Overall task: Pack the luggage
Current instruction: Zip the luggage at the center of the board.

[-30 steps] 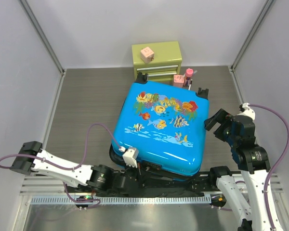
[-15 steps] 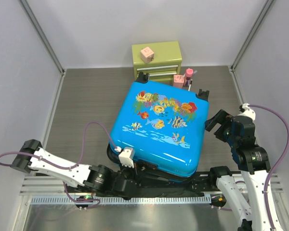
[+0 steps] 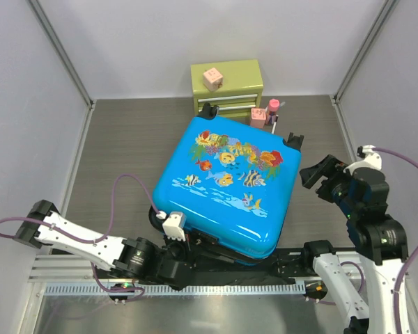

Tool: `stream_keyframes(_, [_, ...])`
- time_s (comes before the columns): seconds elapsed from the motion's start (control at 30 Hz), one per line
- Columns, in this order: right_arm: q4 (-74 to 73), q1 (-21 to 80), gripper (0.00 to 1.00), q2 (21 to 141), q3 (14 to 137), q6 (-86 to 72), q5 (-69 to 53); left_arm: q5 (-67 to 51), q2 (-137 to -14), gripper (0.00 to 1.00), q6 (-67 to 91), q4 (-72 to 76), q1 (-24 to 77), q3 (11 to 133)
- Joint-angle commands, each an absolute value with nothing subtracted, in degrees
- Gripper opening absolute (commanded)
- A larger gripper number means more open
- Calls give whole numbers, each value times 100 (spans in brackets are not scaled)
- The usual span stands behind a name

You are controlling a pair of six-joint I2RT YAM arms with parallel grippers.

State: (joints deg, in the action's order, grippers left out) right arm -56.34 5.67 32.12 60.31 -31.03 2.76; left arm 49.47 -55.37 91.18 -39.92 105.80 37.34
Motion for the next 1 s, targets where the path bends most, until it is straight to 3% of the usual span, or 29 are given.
stream_keyframes(0.0, [-5214,598,81,3120,6881,-3032,-1023,5766,-5380,0,9202,-4570,10556,3648])
stream_keyframes(0.13, [-4527,598,77,3225,6470,-3305,-2220,5862,-5098,0,9150,-4430,10556,3446])
stream_keyframes(0.37, [-4096,598,77,3471,6179,-3068,-2488,5880,-5264,0,9017,-4201,10538,3480])
stream_keyframes(0.47, [-4131,598,81,3673,6196,-2866,-1552,5827,-5414,0,9078,-4253,10538,3542])
stream_keyframes(0.63, [-4122,598,88,4991,6459,-2785,-355,5775,-5256,0,9185,-4246,10538,3411])
stream_keyframes(0.7, [-3982,598,96,5246,6617,-2908,408,5722,-5124,0,9176,-4140,10547,3314])
stream_keyframes(0.77, [-3894,598,100,5571,6749,-3040,649,5669,-5028,0,9184,-3999,10538,3200])
stream_keyframes(0.97, [-3928,598,100,6563,7434,-3111,887,5599,-5053,0,9150,-3885,10547,3067])
